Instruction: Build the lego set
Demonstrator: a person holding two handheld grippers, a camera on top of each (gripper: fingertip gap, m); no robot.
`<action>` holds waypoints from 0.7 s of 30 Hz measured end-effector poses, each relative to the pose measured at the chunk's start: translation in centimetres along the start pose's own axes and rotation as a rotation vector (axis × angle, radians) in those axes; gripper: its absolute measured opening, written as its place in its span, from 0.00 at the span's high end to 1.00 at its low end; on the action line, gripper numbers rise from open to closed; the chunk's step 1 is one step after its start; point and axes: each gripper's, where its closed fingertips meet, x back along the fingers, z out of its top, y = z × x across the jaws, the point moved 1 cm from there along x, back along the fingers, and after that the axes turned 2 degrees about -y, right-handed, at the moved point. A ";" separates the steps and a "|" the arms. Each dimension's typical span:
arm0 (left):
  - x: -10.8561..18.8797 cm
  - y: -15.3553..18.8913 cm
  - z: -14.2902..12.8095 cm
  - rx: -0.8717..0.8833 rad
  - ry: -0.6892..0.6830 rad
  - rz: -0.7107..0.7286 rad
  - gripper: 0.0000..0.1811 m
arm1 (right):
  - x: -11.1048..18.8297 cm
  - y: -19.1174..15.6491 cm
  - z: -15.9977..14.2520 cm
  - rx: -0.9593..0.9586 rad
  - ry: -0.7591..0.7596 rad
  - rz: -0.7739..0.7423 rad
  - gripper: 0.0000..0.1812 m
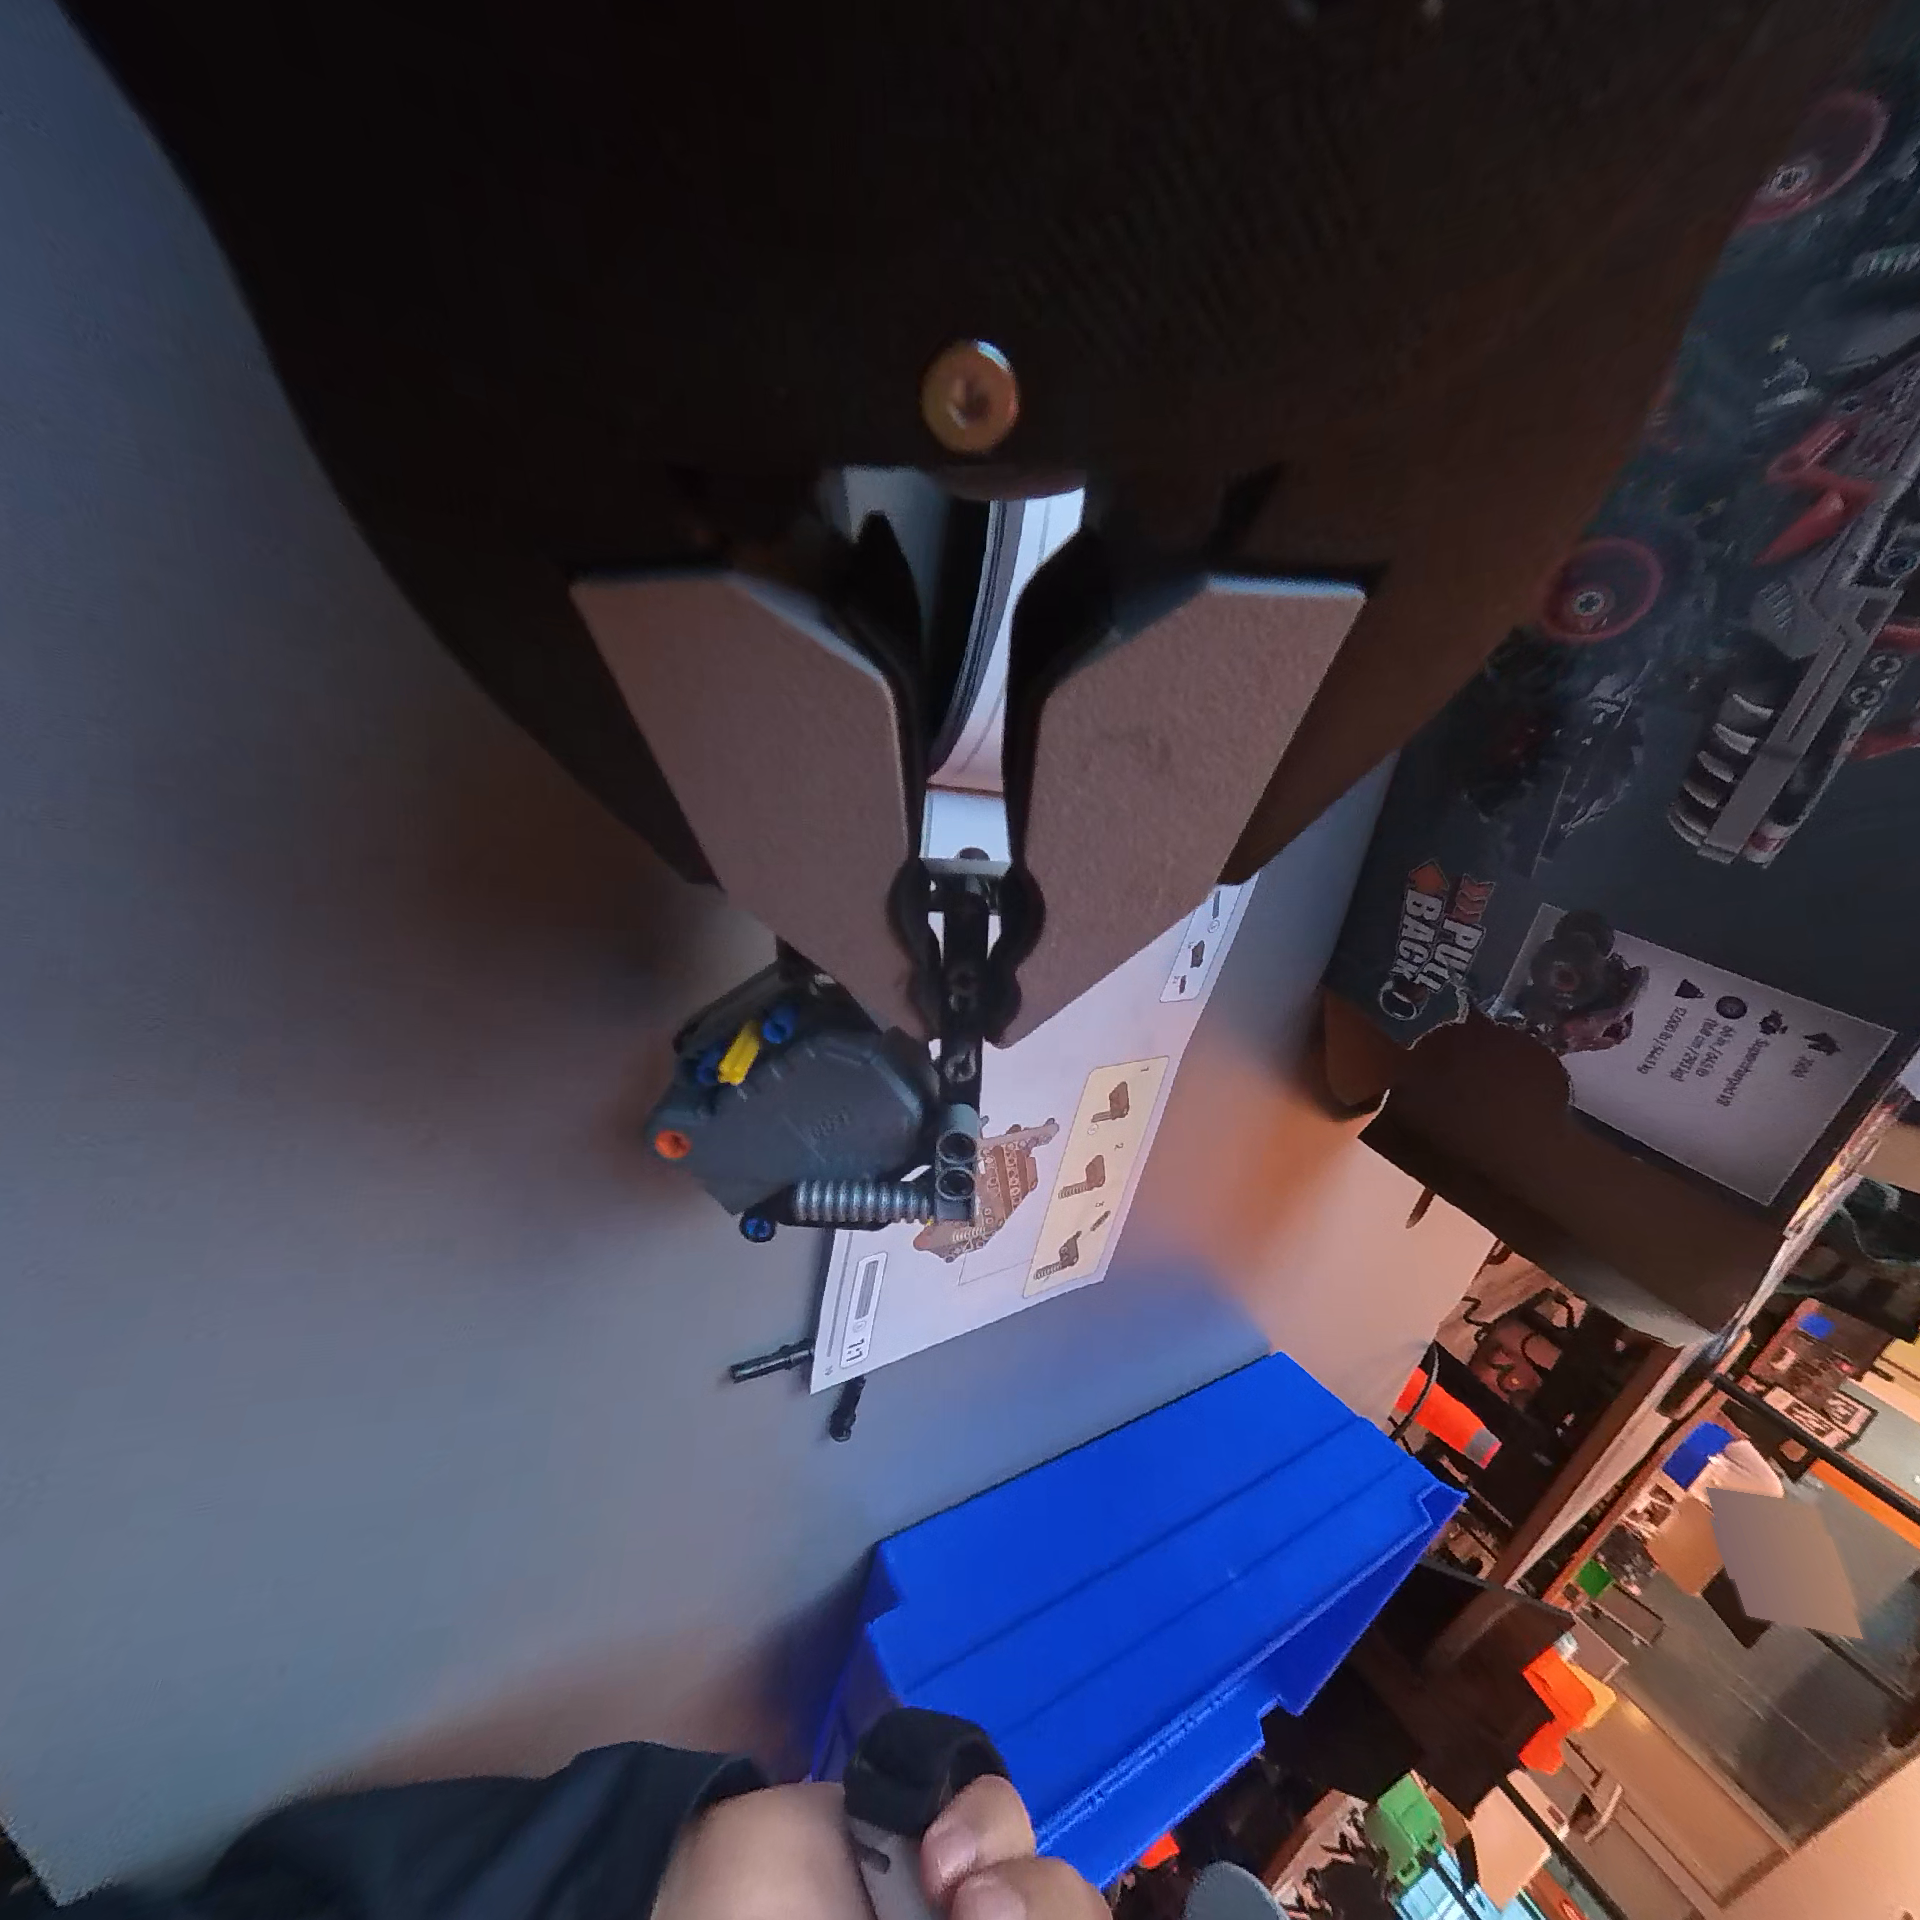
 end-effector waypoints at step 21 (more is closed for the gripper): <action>-0.5 -0.3 -1.2 0.087 -0.053 -0.025 0.97 | -0.1 0.8 -1.3 -0.020 -0.030 -0.011 0.88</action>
